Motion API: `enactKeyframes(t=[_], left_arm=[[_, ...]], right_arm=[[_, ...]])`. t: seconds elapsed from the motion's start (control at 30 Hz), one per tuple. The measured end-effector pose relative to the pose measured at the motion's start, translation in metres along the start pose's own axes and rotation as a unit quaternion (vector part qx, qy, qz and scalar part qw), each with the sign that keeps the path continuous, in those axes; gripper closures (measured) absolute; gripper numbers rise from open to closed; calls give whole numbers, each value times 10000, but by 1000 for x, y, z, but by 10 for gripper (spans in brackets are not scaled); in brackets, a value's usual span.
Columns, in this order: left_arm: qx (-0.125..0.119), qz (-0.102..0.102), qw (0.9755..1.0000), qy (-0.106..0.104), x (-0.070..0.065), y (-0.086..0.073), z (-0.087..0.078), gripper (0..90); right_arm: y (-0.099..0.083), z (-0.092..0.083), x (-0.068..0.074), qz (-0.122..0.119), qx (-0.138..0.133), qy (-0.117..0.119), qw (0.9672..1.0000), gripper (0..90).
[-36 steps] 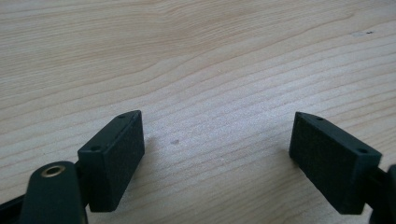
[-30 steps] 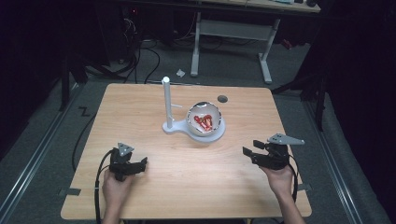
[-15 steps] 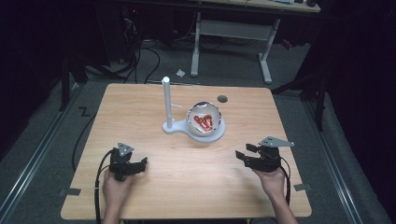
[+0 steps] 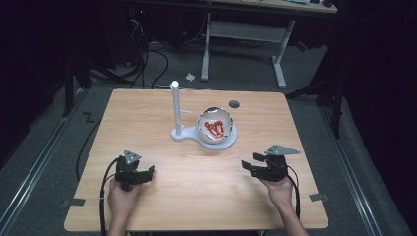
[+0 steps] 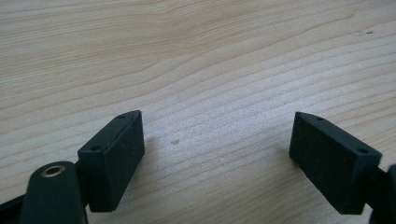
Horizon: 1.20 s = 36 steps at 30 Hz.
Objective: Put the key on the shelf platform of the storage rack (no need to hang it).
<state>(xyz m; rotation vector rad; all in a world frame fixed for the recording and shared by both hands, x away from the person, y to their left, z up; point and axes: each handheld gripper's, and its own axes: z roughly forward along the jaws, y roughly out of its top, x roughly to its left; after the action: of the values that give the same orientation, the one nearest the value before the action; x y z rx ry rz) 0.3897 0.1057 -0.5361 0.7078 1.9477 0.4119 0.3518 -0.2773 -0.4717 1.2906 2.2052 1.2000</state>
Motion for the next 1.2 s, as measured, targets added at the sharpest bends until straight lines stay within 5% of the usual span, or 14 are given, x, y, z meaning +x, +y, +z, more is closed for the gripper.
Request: enactKeyframes(t=[0.7, 1.2], left_arm=[[-1, 0, 10000, -1, 0, 0, 0, 184], [-2, 9, 10000, -3, 0, 0, 0, 184]], right_arm=[[-2, 27, 9, -101, 160, 2, 9998, 411], [-12, 40, 1, -99, 310, -300, 9990, 410]])
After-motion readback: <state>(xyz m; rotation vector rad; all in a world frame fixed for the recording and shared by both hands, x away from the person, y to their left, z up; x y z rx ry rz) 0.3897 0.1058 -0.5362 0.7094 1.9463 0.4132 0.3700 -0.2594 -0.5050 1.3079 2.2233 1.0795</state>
